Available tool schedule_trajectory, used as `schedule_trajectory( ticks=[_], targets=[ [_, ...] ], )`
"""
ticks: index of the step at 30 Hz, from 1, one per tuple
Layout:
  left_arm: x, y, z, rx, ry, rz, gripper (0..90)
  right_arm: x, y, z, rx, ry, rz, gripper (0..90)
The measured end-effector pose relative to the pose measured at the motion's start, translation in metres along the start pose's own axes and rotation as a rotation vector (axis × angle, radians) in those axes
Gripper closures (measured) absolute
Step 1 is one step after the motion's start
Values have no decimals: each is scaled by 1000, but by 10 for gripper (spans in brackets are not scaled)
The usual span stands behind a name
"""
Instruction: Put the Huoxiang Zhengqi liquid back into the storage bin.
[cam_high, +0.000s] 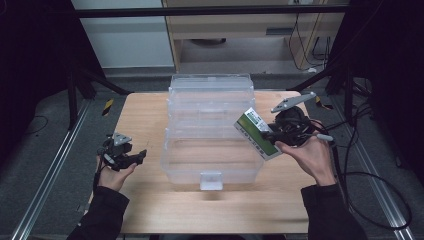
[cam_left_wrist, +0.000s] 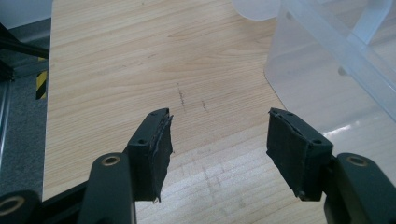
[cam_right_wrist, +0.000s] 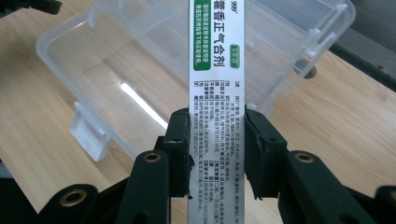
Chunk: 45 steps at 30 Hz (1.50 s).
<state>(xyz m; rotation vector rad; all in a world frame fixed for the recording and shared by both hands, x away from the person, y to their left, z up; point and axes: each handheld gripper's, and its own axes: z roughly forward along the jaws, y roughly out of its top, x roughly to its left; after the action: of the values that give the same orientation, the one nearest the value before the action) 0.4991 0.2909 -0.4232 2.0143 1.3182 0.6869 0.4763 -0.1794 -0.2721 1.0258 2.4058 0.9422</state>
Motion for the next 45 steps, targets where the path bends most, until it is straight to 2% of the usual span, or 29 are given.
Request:
schedule_trajectory(
  ticks=[11, 18, 24, 33, 41, 45],
  targets=[
    [2, -1, 1, 3, 1, -1, 395, 1, 11, 16, 14, 73, -112, 649],
    [1, -1, 2, 8, 0, 1, 395, 2, 20, 24, 17, 158, -191, 649],
    [2, -1, 2, 10, 0, 1, 395, 4, 27, 31, 29, 209, -251, 648],
    [1, -2, 4, 14, -3, 2, 395, 2, 29, 47, 73, 256, -345, 647],
    [2, -2, 3, 10, -3, -1, 396, -1, 31, 60, 81, 332, -399, 648],
    [3, -2, 4, 15, -4, -1, 396, 0, 33, 66, 121, 346, -452, 647]
  ],
)
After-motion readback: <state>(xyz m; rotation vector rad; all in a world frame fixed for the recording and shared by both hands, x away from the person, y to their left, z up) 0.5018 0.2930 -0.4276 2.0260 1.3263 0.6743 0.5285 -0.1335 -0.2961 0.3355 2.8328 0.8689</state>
